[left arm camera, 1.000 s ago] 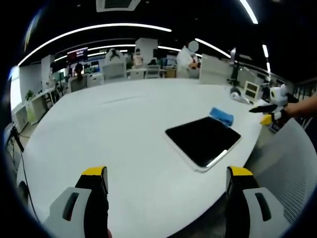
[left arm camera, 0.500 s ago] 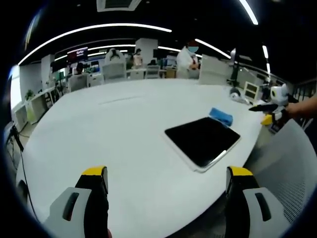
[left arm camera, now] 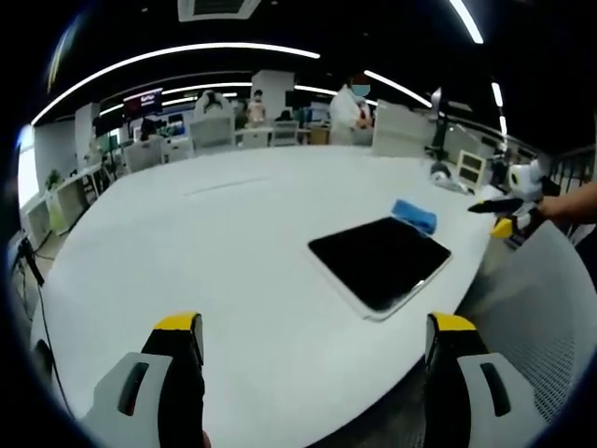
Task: Wipe the mirror surface with the cleaning cloth until all visible marks leave the cleaned area.
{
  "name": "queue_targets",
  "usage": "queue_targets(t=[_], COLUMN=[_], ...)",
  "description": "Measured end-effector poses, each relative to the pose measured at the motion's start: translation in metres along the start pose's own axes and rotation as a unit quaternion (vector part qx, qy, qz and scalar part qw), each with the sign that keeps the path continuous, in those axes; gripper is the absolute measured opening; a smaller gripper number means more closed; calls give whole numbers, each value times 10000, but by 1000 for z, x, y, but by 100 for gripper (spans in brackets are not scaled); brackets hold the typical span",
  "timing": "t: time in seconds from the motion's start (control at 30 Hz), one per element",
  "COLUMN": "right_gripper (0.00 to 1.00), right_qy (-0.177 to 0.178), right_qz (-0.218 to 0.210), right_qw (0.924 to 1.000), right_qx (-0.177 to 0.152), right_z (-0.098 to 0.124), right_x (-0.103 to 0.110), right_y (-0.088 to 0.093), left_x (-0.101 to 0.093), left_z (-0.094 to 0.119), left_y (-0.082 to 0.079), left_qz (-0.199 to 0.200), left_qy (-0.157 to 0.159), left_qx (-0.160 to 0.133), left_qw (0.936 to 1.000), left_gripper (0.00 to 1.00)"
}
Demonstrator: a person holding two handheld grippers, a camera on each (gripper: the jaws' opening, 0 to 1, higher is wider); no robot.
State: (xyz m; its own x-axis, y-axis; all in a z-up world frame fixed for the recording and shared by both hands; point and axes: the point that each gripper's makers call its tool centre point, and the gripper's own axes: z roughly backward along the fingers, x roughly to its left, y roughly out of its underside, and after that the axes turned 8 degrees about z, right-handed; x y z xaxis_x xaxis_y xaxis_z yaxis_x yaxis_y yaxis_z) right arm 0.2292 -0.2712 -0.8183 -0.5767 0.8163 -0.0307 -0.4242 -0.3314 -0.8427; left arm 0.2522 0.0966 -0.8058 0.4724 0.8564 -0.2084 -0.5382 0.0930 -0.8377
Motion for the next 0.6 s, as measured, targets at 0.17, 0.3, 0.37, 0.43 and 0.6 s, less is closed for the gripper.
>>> queue_targets(t=[0.17,0.3,0.37,0.43,0.6], right_gripper=[100,100,100,100,100], right_qy=[-37,-47,-41,-27,48], right_qz=[52,-55,-50,-63,-223], right_qw=[10000,10000,9999,9999,9997], right_qx=[-28,-60,-113,-127,-105], right_z=[-4,-10,-11,-12,-14], right_x=[0,-2,-2,-1,2], right_y=[-3,-4,-7,-8,1], left_x=[1,4,6,6,0], left_z=[-1,1,0,-3,-5], left_y=[0,-1,-1,1,3], left_qz=[-34,36,75,20,-91], left_qy=[-4,-97,-125,-108,28], left_qx=[-12,-22,-14,87,162], left_qw=[10000,9999,9999,9999,9998], left_gripper=[99,99,99,99,99])
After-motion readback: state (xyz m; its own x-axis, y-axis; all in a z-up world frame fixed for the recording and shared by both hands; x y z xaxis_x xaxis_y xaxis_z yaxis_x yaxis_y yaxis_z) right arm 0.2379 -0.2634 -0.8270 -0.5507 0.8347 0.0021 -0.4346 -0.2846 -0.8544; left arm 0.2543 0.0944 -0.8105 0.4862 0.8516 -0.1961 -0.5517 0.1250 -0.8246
